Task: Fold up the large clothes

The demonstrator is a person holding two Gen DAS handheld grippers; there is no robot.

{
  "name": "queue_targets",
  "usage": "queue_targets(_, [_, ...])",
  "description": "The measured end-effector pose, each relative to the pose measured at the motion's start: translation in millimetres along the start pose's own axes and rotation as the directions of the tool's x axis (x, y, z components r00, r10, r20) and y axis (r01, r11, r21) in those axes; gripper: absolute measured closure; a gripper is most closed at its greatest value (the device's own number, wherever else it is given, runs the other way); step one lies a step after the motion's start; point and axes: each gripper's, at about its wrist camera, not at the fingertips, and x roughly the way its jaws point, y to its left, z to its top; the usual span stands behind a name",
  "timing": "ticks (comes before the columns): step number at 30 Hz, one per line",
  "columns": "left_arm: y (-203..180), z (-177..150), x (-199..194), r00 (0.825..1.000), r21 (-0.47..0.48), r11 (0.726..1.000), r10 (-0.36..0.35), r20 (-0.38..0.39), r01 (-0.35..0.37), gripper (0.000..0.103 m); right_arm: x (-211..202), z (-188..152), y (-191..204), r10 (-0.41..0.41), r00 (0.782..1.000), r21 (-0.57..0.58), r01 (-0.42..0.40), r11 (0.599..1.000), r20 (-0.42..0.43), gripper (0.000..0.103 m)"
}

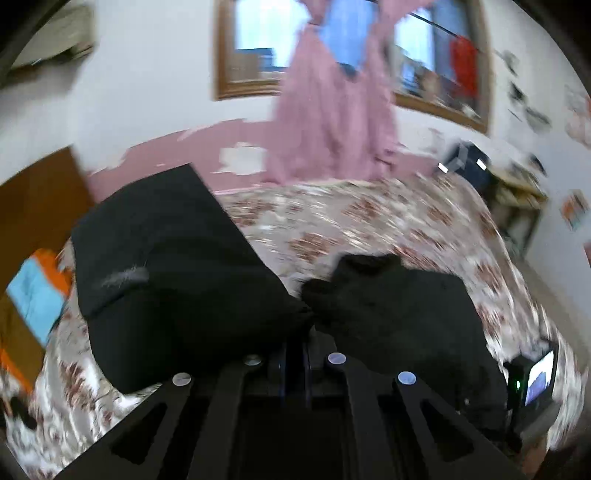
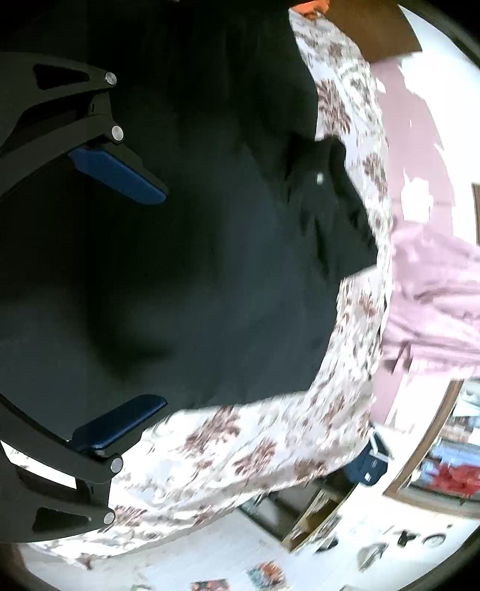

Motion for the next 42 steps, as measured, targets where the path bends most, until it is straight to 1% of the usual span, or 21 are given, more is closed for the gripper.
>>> queue_targets(5, [-59, -15, 22, 0.99, 0.135, 0.986, -0.086, -0.113, 0.101, 0.097, 4, -14, -33, -0.052, 0.998, 0.042, 0.053, 0.998, -0.032, 0.002])
queue_targets(8, [-94, -30, 44, 0.973, 0.213, 0.967, -0.097, -0.208, 0.142, 0.096, 7, -23, -52, -0.082, 0.996, 0.066, 0.085, 0.994, -0.044, 0.002])
queue_targets(10, [-109, -41, 53, 0.962, 0.236, 0.957, -0.11, -0.249, 0.171, 0.096, 9, -29, -61, -0.092, 0.994, 0.084, 0.097, 0.992, -0.052, 0.002])
queue_targets(14, [-132, -68, 68, 0.93, 0.266, 0.936, -0.131, -0.343, 0.229, 0.096, 12, -42, -78, -0.082, 0.994, 0.122, 0.09, 0.989, -0.071, 0.002])
queue_targets(15, [-138, -73, 74, 0.918, 0.27, 0.932, -0.129, -0.376, 0.242, 0.096, 12, -45, -81, -0.075, 0.995, 0.127, 0.083, 0.988, -0.071, 0.002])
queue_targets(18, [-150, -92, 92, 0.853, 0.241, 0.933, -0.114, -0.51, 0.269, 0.096, 13, -50, -89, -0.036, 0.997, 0.146, 0.047, 0.988, -0.071, 0.002])
queue_targets(20, [-152, -103, 98, 0.816, 0.217, 0.933, -0.12, -0.566, 0.288, 0.096, 16, -52, -95, 0.009, 0.997, 0.166, 0.003, 0.986, -0.072, 0.002])
queue_targets(22, [-153, -114, 100, 0.792, 0.211, 0.931, -0.118, -0.599, 0.298, 0.091, 19, -54, -99, 0.063, 0.995, 0.195, -0.047, 0.98, -0.076, 0.002])
queue_targets(23, [-154, -119, 100, 0.782, 0.204, 0.929, -0.126, -0.611, 0.309, 0.081, 22, -53, -102, 0.102, 0.992, 0.219, -0.083, 0.972, -0.079, 0.002])
queue_targets(24, [-157, -122, 102, 0.772, 0.193, 0.927, -0.14, -0.62, 0.322, 0.065, 23, -55, -102, 0.124, 0.989, 0.235, -0.101, 0.967, -0.082, 0.002])
queue_targets(25, [-157, -125, 101, 0.762, 0.178, 0.924, -0.157, -0.629, 0.338, 0.055, 26, -56, -103, 0.15, 0.985, 0.257, -0.123, 0.958, -0.089, 0.002])
queue_targets(26, [-157, -128, 99, 0.755, 0.161, 0.922, -0.178, -0.632, 0.352, 0.035, 30, -55, -105, 0.182, 0.978, 0.287, -0.146, 0.947, -0.101, 0.002])
queue_targets(27, [-156, -127, 98, 0.754, 0.154, 0.922, -0.185, -0.63, 0.355, 0.027, 33, -56, -104, 0.201, 0.974, 0.309, -0.16, 0.938, -0.108, 0.002])
queue_targets(28, [-155, -127, 95, 0.758, 0.147, 0.923, -0.193, -0.623, 0.356, 0.027, 35, -57, -104, 0.218, 0.97, 0.329, -0.171, 0.928, -0.111, 0.002])
queue_targets(30, [-152, -129, 92, 0.751, 0.129, 0.923, -0.208, -0.626, 0.362, 0.027, 40, -56, -105, 0.256, 0.96, 0.374, -0.198, 0.906, -0.11, 0.002])
queue_targets(31, [-147, -130, 90, 0.756, 0.121, 0.931, -0.2, -0.623, 0.346, 0.027, 42, -56, -105, 0.271, 0.957, 0.392, -0.209, 0.896, -0.108, 0.002])
queue_targets(33, [-138, -127, 86, 0.776, 0.106, 0.952, -0.167, -0.608, 0.288, 0.027, 45, -54, -104, 0.286, 0.951, 0.418, -0.216, 0.882, -0.112, 0.002])
queue_targets(35, [-124, -125, 77, 0.787, 0.07, 0.957, -0.189, -0.588, 0.283, 0.027, 47, -51, -100, 0.298, 0.946, 0.437, -0.217, 0.873, -0.127, 0.002])
queue_targets(39, [-85, -122, 59, 0.795, -0.073, 0.961, -0.262, -0.548, 0.267, 0.025, 42, -40, -87, 0.33, 0.937, 0.463, -0.244, 0.852, -0.115, 0.002])
queue_targets(40, [-74, -123, 57, 0.795, -0.112, 0.961, -0.271, -0.542, 0.252, 0.025, 39, -36, -82, 0.338, 0.935, 0.463, -0.253, 0.849, -0.109, 0.002])
queue_targets(42, [-46, -126, 55, 0.798, -0.193, 0.964, -0.262, -0.543, 0.185, 0.02, 34, -29, -68, 0.359, 0.928, 0.455, -0.279, 0.845, -0.096, 0.002])
